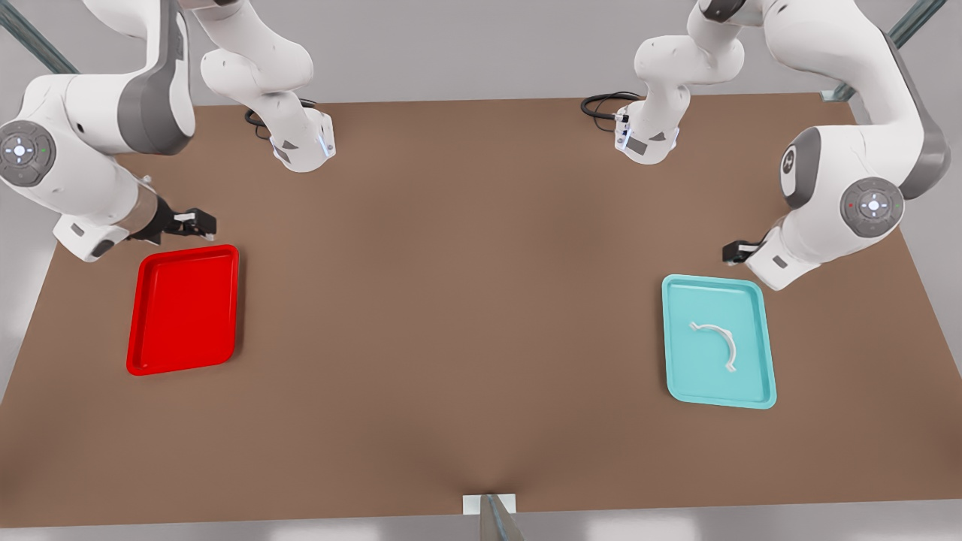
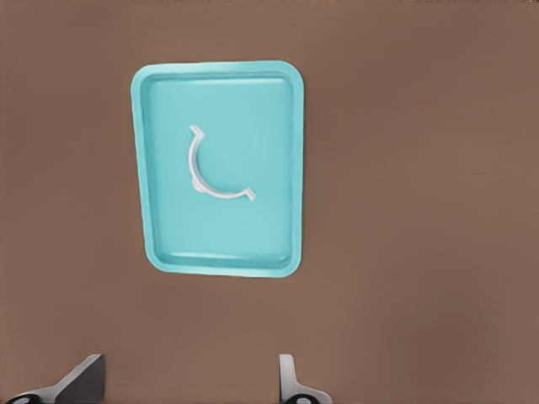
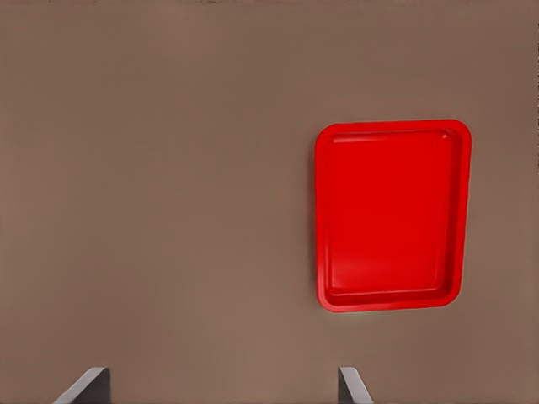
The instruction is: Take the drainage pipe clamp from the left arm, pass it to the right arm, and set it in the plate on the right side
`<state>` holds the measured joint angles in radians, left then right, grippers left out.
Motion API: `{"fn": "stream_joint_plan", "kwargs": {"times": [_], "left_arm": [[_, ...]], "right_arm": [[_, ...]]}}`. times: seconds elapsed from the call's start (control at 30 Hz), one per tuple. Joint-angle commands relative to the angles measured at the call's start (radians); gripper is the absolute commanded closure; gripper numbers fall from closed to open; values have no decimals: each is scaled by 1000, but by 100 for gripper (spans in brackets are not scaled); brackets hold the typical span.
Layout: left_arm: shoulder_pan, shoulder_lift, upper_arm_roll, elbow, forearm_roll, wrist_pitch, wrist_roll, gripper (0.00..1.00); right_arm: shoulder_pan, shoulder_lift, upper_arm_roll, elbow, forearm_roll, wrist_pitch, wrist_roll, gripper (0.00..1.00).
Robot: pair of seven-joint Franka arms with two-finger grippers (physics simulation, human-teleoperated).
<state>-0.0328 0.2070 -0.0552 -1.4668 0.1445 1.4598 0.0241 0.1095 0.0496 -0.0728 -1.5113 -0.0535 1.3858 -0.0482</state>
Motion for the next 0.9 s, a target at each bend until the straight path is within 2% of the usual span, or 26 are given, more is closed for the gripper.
{"fn": "stream_joint_plan", "kwargs": {"times": [0.0,0.1,0.17,0.27,0.4,0.53,0.67,0.87], "left_arm": [[-1,-1,1,0,6,20,-15,0],[1,31,6,0,6,33,-18,0],[33,118,54,-55,-2,204,-16,0],[142,287,54,-55,-19,430,158,0],[212,451,46,-53,-14,632,430,0],[214,503,44,-58,-11,657,636,0],[205,558,44,-56,-13,752,632,0],[165,597,46,-63,-42,757,573,0]], "right_arm": [[4,0,-1,0,0,36,-36,0],[4,4,-2,0,0,36,-38,0],[4,12,-2,0,-2,42,-38,0],[4,16,-2,0,-5,47,-38,0],[4,16,-2,0,-6,48,-38,0],[4,18,-2,0,-5,48,-38,0],[4,23,-2,0,-5,48,-38,0],[4,23,-2,-3,-5,47,-38,0]]}}
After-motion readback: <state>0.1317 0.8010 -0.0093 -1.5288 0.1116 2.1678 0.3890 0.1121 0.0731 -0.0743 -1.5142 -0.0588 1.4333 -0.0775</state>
